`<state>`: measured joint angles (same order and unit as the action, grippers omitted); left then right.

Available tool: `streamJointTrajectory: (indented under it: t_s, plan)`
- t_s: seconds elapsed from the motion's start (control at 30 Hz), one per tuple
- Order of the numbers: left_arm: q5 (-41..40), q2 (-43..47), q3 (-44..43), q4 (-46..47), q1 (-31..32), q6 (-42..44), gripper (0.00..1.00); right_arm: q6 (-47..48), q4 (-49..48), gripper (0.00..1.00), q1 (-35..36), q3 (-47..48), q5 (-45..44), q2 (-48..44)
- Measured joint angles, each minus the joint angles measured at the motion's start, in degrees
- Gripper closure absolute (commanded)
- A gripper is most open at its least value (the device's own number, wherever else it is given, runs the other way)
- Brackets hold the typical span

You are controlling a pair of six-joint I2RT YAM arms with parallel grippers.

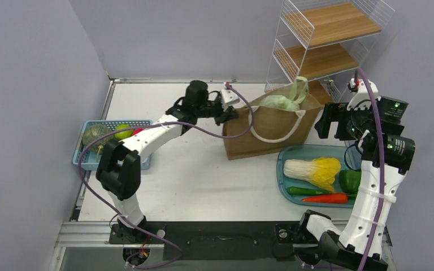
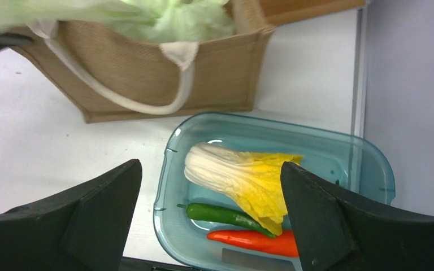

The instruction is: Untie the knot of the grocery bags and take out the mixed food

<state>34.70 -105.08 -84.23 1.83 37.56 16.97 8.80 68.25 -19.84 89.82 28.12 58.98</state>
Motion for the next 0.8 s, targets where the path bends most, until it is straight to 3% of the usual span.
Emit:
streamJointTrajectory:
  t_s: [0.17, 0.33, 0.43, 0.47, 0.53, 0.8]
  plan:
    - [5.46, 8.24, 4.39, -10.95, -9.88, 11.06, 1.00, 1.33, -0.94, 0.13, 7.85, 3.17, 0.59, 4.37]
    - [11.41, 13.31, 4.46, -27.71, -19.41, 29.22, 1.00, 2.86, -3.13, 0.16, 16.85, 3.39, 0.90, 6.84]
    - [12.66, 15.47, 4.52, -35.85, -22.43, 38.25, 0.79, 3.67, -6.58, 0.20, 21.27, 3.39, 0.90, 7.43]
    - [12.59, 16.41, 4.87, -37.64, -22.80, 40.61, 0.50, 4.09, -8.07, 0.21, 23.21, 3.39, 0.79, 7.56]
    - [12.02, 18.84, 6.67, -39.15, -22.93, 43.93, 0.31, 5.03, -10.73, 0.25, 27.04, 3.39, 0.83, 8.00]
    - [10.49, 28.20, 14.05, -37.16, -22.64, 41.44, 0.24, 10.14, -22.18, 0.26, 38.47, 3.34, 0.50, 16.70]
